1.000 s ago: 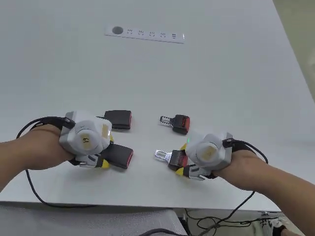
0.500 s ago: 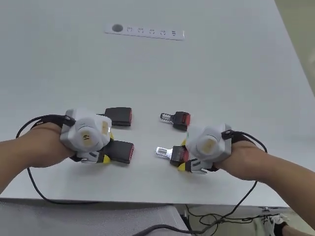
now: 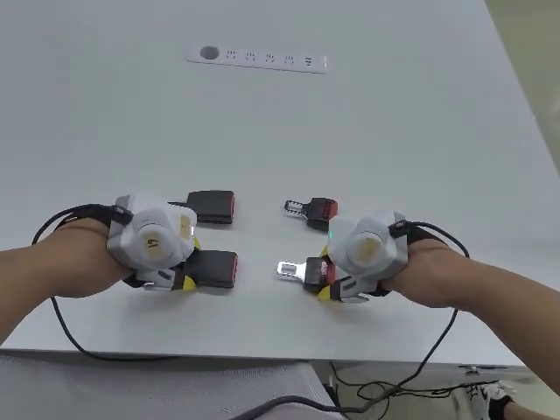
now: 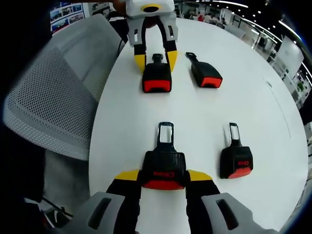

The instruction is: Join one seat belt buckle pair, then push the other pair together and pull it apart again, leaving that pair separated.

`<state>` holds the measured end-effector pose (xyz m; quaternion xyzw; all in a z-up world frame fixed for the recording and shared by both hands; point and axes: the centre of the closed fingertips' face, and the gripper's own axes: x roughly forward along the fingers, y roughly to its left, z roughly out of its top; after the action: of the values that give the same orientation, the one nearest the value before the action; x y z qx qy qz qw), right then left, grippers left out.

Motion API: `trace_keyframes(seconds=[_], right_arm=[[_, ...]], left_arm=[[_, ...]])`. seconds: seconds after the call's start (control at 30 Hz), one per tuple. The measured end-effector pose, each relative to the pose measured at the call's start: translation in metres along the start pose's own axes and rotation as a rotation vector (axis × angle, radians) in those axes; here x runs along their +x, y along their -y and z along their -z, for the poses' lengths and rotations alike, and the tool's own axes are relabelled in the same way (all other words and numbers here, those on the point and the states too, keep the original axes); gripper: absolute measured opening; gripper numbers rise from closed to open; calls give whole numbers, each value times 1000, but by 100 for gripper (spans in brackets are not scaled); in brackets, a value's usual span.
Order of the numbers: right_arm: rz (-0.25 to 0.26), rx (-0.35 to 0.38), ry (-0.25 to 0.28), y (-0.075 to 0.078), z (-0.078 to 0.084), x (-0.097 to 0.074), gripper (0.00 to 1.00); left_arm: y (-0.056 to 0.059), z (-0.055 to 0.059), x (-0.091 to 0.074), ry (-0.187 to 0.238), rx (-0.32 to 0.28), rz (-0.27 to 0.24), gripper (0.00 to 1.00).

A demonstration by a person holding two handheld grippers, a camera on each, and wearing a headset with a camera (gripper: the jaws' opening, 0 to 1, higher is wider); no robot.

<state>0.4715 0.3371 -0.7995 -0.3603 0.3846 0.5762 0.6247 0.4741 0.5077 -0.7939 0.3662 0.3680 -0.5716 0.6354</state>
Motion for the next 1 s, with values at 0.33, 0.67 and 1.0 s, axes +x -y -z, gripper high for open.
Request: trace_keyframes(seconds=[0.33,0.67,1.0], right_arm=[[-8,-29,0,-2,-2,0,33],[0,-20,-27,-1,-2,-1,33],[15,-11,0,-4,-24,6,33]], left_arm=[[1,0,0,5,-34,-5,32],[0,0,2,7,-55,5,32],[1,0,3,-6,-46,9,32]])
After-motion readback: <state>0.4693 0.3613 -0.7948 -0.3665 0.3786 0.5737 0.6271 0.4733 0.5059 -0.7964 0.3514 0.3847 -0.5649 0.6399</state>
